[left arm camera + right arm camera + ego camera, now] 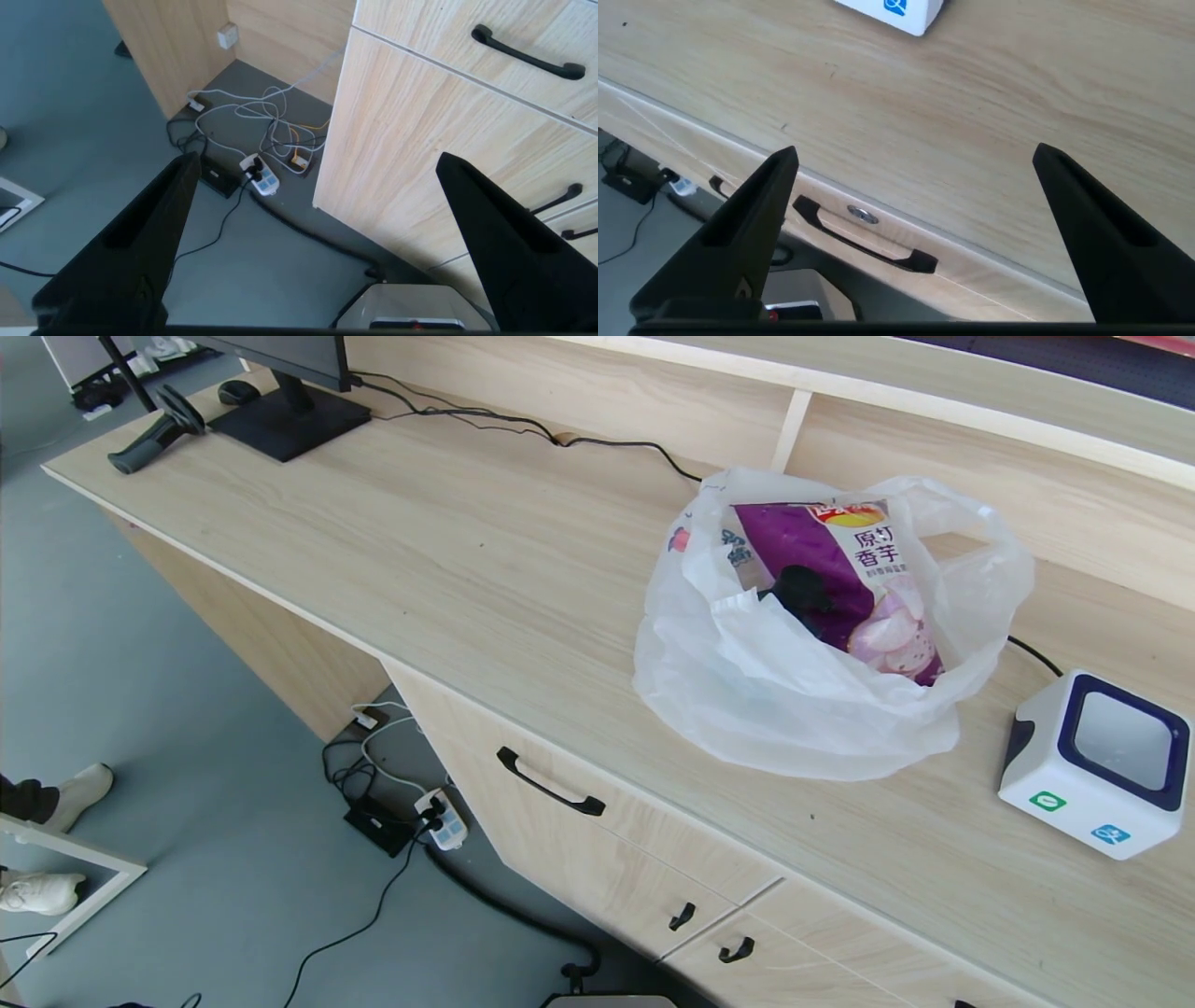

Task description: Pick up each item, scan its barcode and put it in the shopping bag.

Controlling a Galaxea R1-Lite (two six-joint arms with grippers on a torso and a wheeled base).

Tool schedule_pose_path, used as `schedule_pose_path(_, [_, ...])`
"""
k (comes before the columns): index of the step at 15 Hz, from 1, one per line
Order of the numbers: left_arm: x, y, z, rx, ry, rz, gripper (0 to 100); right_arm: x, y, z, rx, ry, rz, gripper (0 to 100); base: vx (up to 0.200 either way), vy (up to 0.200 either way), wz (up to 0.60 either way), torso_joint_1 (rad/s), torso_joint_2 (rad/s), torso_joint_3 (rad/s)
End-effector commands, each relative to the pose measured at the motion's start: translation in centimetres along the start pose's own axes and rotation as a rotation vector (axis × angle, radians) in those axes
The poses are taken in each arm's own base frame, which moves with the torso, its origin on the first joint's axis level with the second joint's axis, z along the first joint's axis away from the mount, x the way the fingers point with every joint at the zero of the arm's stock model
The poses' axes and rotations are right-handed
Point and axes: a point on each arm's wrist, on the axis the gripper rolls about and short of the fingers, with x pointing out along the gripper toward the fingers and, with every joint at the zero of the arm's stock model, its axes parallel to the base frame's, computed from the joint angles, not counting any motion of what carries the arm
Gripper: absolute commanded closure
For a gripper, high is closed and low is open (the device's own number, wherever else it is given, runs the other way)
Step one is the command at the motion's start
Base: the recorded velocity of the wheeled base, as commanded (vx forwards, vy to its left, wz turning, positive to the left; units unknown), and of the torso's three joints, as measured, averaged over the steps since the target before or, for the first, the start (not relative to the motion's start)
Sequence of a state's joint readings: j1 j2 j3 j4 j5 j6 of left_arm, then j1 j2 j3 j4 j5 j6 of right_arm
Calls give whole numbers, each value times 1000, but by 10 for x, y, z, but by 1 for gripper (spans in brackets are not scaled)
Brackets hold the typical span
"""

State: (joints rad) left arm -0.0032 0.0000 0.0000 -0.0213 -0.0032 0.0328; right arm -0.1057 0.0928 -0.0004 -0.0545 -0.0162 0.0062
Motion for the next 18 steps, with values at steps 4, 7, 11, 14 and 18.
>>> schedule_pose_path(4, [0,0,0,-1,1,0,0,0,0,-5,3,56,11,0,0,0,0,0,0,0])
schedule_pose_path(7, [0,0,0,-1,1,0,0,0,0,-5,3,56,11,0,0,0,0,0,0,0])
schedule_pose_path(11, [0,0,0,-2,1,0,0,0,0,-5,4,56,11,0,0,0,0,0,0,0])
schedule_pose_path(14, [0,0,0,-2,1,0,0,0,0,-5,4,56,11,0,0,0,0,0,0,0])
schedule_pose_path(18, [0,0,0,-2,1,0,0,0,0,-5,4,56,11,0,0,0,0,0,0,0])
